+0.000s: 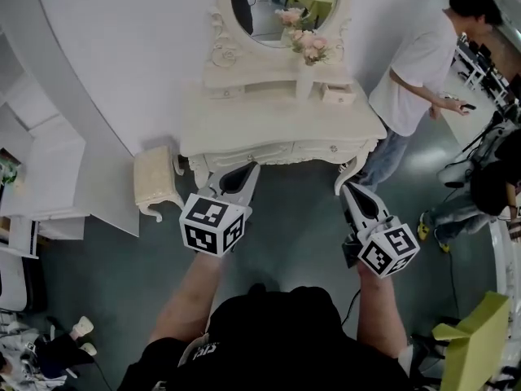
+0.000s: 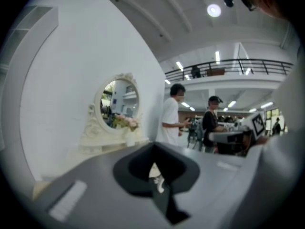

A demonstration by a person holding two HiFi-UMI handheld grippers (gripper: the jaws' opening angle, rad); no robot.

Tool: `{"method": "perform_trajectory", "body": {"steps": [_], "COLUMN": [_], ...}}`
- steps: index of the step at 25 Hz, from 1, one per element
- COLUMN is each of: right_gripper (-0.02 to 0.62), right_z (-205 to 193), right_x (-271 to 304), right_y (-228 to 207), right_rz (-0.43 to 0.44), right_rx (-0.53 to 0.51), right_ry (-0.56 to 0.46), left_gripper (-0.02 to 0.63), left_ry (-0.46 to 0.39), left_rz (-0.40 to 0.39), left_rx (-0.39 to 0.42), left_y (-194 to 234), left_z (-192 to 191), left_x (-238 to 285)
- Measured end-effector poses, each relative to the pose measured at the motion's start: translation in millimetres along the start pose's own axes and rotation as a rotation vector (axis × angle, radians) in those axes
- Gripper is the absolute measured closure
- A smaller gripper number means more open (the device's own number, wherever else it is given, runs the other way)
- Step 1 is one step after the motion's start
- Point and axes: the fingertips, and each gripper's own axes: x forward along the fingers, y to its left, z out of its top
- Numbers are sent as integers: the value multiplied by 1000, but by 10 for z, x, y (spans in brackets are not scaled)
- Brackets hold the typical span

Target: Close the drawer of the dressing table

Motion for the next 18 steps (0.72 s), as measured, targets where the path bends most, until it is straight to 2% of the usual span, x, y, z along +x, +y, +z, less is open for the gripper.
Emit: {"method": "perform_trajectory", "body": {"steps": [8,18], "right_gripper": [601,601], "right_z": [-216,-357], "right_x": [108,347], "right_y": [65,-295], "right_rz": [-26,-27], "right_rx": [34,50], "right_ry": [52,72], "left_gripper": [597,597], "left_ry": [26,70], "left_rz": [-30,-41], "left_rx": [-37,-42], "left_y": [164,241], "left_z": [-166,-280], "left_x": [24,447]}}
